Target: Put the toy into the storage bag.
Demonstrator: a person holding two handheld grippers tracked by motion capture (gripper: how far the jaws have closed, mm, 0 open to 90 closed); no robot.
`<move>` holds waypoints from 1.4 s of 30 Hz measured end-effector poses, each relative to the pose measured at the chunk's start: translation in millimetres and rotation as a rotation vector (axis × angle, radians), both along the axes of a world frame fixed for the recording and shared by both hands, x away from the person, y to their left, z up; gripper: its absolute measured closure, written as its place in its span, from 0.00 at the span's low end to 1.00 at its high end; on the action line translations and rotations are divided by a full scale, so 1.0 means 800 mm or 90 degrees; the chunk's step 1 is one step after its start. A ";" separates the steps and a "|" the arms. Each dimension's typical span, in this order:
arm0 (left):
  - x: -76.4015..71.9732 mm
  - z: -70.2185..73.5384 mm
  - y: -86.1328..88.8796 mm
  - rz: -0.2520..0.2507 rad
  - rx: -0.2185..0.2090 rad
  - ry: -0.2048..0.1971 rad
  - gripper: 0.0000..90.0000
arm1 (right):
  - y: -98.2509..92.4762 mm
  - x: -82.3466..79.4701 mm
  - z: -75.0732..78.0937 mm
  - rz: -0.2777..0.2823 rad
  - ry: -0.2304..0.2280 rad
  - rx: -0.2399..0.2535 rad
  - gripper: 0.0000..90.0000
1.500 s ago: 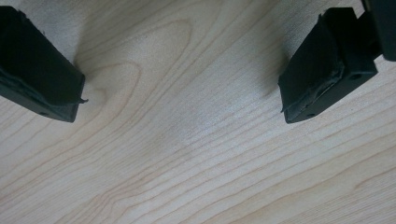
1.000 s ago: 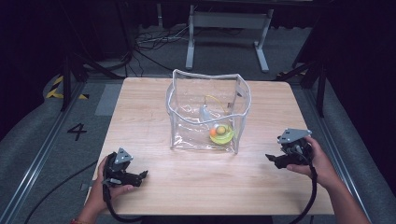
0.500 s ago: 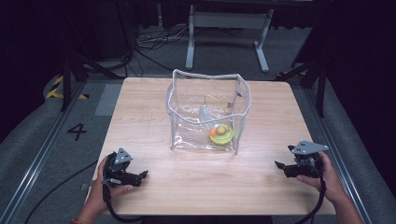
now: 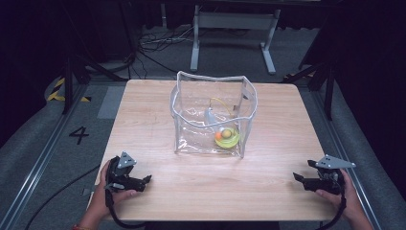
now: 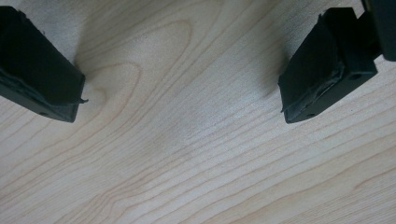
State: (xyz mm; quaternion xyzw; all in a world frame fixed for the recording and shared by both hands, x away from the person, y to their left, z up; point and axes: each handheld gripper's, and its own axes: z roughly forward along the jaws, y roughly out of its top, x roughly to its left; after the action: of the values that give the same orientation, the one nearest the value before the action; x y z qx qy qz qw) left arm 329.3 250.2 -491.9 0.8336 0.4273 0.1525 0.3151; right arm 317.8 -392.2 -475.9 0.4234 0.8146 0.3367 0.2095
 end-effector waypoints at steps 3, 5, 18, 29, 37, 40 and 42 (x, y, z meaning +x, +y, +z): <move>0.000 0.000 0.000 0.000 0.000 0.000 0.01 | -0.015 -0.007 -0.011 -0.018 0.017 0.031 0.23; 0.000 0.000 0.000 0.000 0.001 -0.001 0.01 | -0.017 -0.009 -0.013 -0.021 0.020 0.034 0.23; 0.000 0.000 0.000 0.000 0.000 0.000 0.01 | -0.020 -0.014 -0.024 -0.055 0.019 0.042 0.21; -0.001 0.000 0.000 0.006 0.001 -0.003 0.01 | -0.019 -0.014 -0.025 -0.061 0.017 0.041 0.20; 0.001 0.000 -0.001 0.002 0.001 0.003 0.00 | -0.019 -0.014 -0.025 -0.061 0.017 0.041 0.20; 0.001 0.000 -0.001 0.002 0.002 0.003 0.00 | -0.019 -0.014 -0.025 -0.065 0.018 0.039 0.19; 0.002 0.000 -0.001 0.003 0.003 0.002 0.00 | -0.019 -0.014 -0.025 -0.066 0.020 0.040 0.19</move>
State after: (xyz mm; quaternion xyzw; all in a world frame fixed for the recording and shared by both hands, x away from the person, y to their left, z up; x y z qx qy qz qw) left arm 330.6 249.3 -491.6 0.8333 0.4296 0.1533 0.3123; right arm 306.5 -407.1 -495.6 0.4767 0.7837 0.3443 0.2003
